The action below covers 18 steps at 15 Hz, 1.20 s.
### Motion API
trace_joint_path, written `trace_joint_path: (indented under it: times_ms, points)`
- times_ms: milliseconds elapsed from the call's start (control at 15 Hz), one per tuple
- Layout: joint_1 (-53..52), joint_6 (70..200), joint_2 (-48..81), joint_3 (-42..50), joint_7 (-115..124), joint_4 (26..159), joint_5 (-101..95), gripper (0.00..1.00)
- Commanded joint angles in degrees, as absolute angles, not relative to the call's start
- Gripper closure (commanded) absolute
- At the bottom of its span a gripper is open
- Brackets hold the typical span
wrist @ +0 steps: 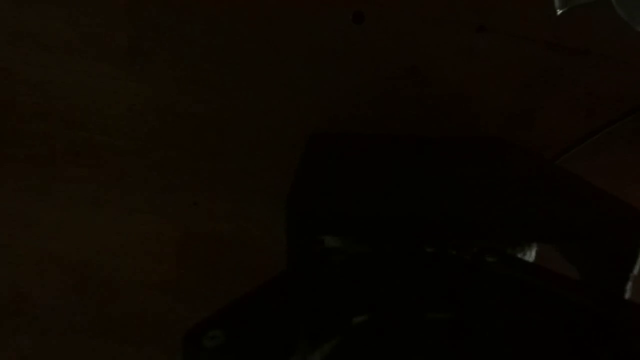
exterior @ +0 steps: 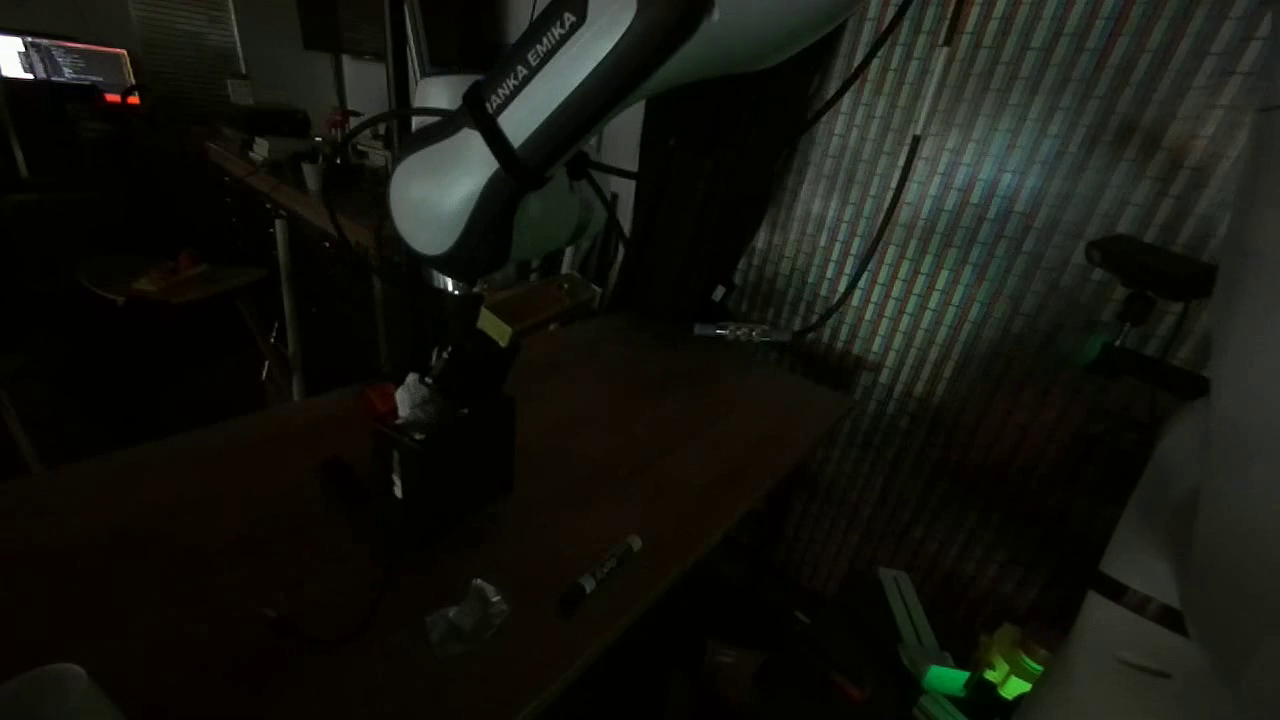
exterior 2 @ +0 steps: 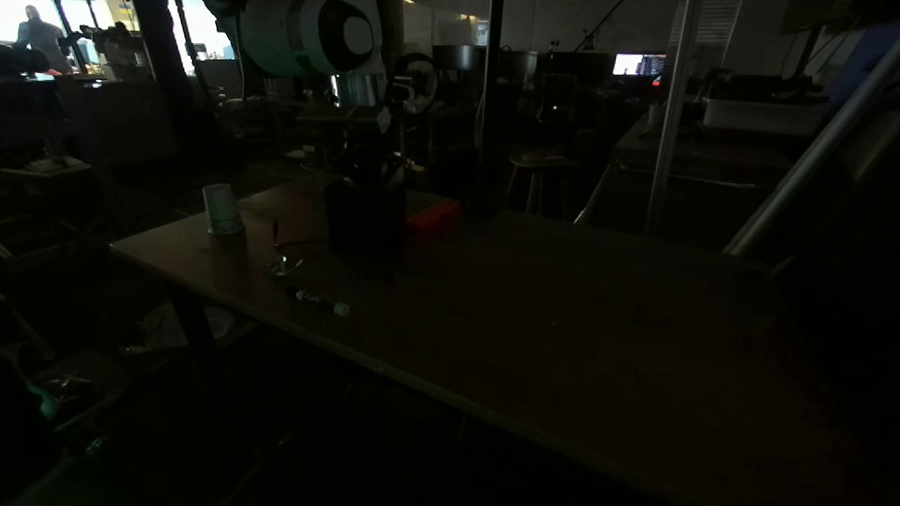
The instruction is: Put the white towel in the black box
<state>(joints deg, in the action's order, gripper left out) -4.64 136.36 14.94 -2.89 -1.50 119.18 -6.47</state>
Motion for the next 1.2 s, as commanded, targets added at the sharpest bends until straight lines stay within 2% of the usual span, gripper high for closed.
trace_joint_path:
  times_ms: [0,600,1133]
  points:
    - [-4.6,136.1,8.4,-2.2,-0.1,122.9,-7.9,1.0]
    - [-5.5,139.4,5.0,-3.6,-0.3,118.7,-10.8,1.0]
    - [-6.7,139.8,9.9,-5.0,-1.7,111.1,-13.1,1.0]
